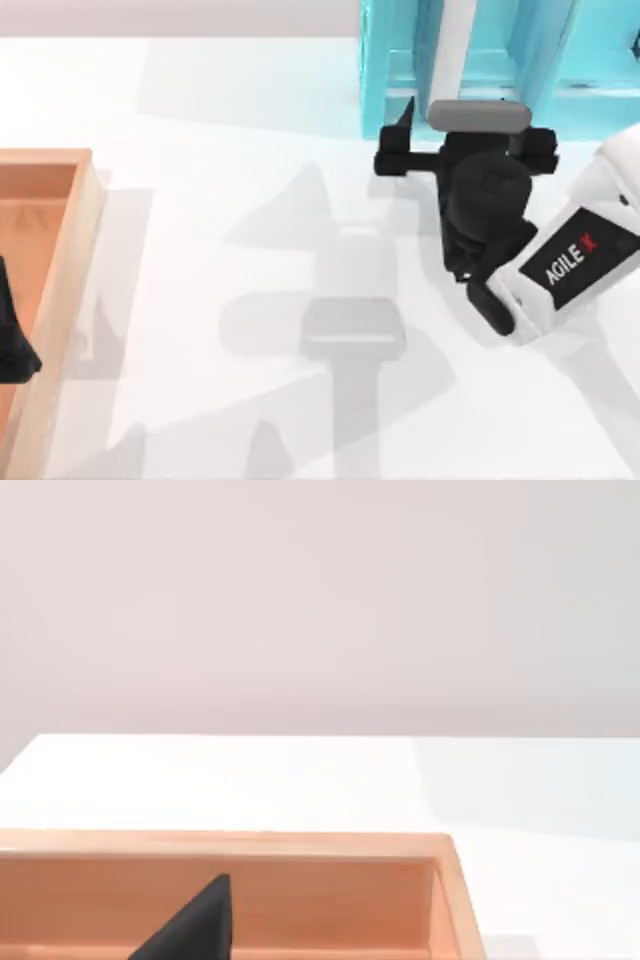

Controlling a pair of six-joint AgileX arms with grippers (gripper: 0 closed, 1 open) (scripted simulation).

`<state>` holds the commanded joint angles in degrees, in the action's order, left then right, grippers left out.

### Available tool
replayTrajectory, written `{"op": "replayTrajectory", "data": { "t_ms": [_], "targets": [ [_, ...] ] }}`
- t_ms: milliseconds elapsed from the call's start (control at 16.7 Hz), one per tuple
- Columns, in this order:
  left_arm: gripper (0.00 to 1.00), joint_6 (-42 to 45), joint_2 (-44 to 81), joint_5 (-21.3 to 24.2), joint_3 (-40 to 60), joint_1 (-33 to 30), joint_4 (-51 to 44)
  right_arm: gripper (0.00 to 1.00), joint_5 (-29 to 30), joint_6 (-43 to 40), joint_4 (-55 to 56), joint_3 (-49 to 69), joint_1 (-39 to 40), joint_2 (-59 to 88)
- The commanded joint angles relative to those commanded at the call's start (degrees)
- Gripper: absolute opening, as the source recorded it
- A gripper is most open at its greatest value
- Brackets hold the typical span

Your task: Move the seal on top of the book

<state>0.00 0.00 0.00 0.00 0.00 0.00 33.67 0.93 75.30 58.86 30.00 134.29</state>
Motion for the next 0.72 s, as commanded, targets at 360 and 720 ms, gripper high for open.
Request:
{"op": "replayTrajectory", "data": {
  "t_ms": [360, 720],
  "targets": [
    [1.00, 0.00, 0.00, 0.00, 0.00, 0.00, 0.00, 1.00, -0.62, 0.02, -1.15, 1.96, -0.70, 0.93],
    [1.00, 0.00, 0.00, 0.00, 0.00, 0.00, 0.00, 1.00, -4.06, -0.13, -9.44, 17.03, -4.13, 7.45]
  ]
}}
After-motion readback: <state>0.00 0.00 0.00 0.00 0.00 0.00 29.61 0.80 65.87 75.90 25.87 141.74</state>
